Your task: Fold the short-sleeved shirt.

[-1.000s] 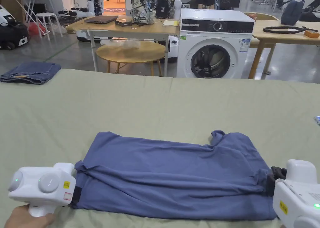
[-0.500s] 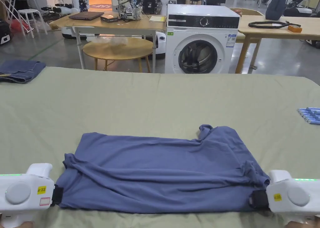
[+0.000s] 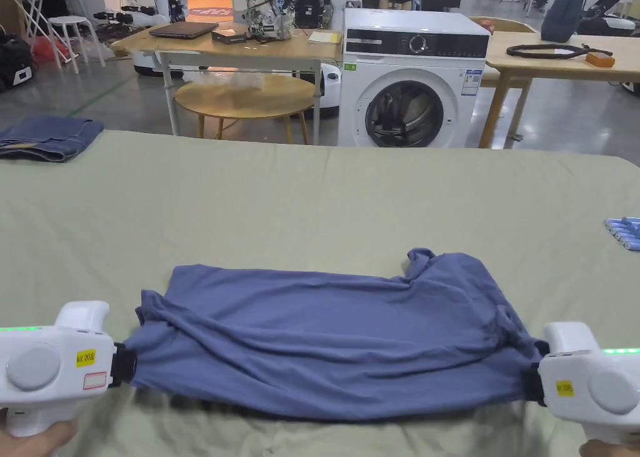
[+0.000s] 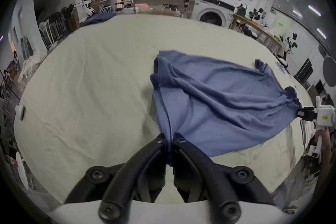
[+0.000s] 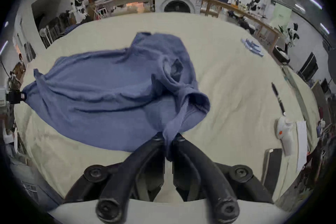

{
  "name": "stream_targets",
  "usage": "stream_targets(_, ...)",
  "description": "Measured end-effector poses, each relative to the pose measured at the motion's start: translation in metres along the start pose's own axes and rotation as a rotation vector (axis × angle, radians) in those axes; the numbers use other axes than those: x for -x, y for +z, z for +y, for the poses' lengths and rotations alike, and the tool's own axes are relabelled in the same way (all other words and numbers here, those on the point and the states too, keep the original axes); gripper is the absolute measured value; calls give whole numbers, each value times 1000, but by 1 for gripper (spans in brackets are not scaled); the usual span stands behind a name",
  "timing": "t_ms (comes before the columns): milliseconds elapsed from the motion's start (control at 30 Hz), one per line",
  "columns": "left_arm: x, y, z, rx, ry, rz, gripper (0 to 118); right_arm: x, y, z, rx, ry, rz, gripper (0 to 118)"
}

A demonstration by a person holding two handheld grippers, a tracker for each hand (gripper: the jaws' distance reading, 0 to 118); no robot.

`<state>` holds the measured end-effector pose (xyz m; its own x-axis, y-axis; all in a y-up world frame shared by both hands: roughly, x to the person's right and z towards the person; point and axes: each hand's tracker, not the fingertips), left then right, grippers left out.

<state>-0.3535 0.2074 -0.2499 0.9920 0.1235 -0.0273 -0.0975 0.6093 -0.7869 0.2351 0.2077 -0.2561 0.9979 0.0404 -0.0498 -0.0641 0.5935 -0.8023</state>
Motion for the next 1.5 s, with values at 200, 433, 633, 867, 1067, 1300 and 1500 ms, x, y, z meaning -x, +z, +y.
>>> stream_targets(200, 3, 41, 3, -49, -3, 15, 0, 4, 56, 7, -44, 14, -20, 5)
stream_targets(433, 19, 59, -47, -4, 14, 12, 0, 0, 72, -43, 10, -13, 11, 5)
stream_targets(633, 23, 55, -109, 56, 16, 38, 0, 9, 53, -110, 102, -22, -12, 5)
stream_targets(867, 23, 19, -146, 137, 5, 80, 0, 16, 23, -144, 126, -19, -59, 5)
stream_targets(1067, 18, 30, -133, 133, 9, 92, 0, 22, 35, -134, 109, 4, -83, 28)
stream_targets(1300, 8, 48, -98, -58, 2, 64, 35, 21, 67, -91, -123, 1, -159, 64)
stream_targets(1500, -20, 60, -57, -315, -44, 113, 35, 50, 73, -54, -435, -47, -136, 64)
